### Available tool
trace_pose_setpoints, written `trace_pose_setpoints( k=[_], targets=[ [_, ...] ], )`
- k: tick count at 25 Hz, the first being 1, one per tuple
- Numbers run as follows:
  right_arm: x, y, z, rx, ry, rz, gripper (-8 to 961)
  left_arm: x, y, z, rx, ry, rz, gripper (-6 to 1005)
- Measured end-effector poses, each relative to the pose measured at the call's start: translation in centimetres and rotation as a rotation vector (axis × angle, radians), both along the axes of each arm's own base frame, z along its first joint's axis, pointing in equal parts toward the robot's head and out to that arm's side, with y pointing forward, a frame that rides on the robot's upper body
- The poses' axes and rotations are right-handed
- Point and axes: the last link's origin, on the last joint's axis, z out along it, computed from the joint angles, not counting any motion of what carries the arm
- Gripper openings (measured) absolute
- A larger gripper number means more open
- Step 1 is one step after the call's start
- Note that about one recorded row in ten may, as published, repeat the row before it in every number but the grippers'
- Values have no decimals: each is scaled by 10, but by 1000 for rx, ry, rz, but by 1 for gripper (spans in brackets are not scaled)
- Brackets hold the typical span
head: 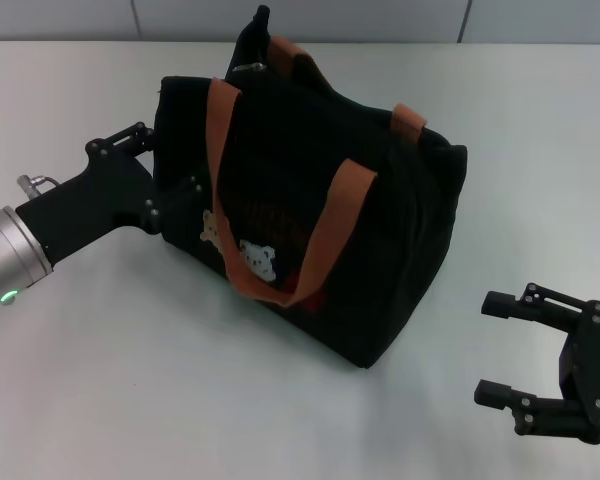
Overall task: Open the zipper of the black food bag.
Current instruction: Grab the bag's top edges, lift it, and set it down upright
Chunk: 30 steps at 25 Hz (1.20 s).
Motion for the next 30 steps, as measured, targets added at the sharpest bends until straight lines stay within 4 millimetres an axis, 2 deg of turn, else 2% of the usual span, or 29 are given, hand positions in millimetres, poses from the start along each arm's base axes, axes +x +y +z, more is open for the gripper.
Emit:
trace_pose_setpoints(
  k=[7, 11, 13, 16, 19, 21, 26, 30],
  targets=[
    [1, 1, 1, 13, 4, -7, 834, 0, -3, -5, 74, 9, -20, 568],
    [0, 1, 4, 31, 21, -12, 834, 2, -5, -8, 90, 25, -45, 413],
    [-1, 2, 9, 98, 94, -42, 834, 4, -7, -10, 102, 34, -69, 336],
    [-5, 3, 19, 301, 291, -126, 834, 8, -10, -11, 135, 43, -113, 112],
    [-8, 6, 23, 473, 429, -190, 834, 12, -11, -12, 154, 44, -147, 98],
    [-11, 10, 20, 519, 475, -224, 835, 21, -10, -10, 170, 30, -202, 89],
    [-21, 33, 1, 461, 450, -270, 835, 34, -7, -8, 185, 19, -276, 84],
    [-23, 43, -17, 453, 397, -321, 834, 41, -9, -7, 202, 9, -336, 84]
  ],
)
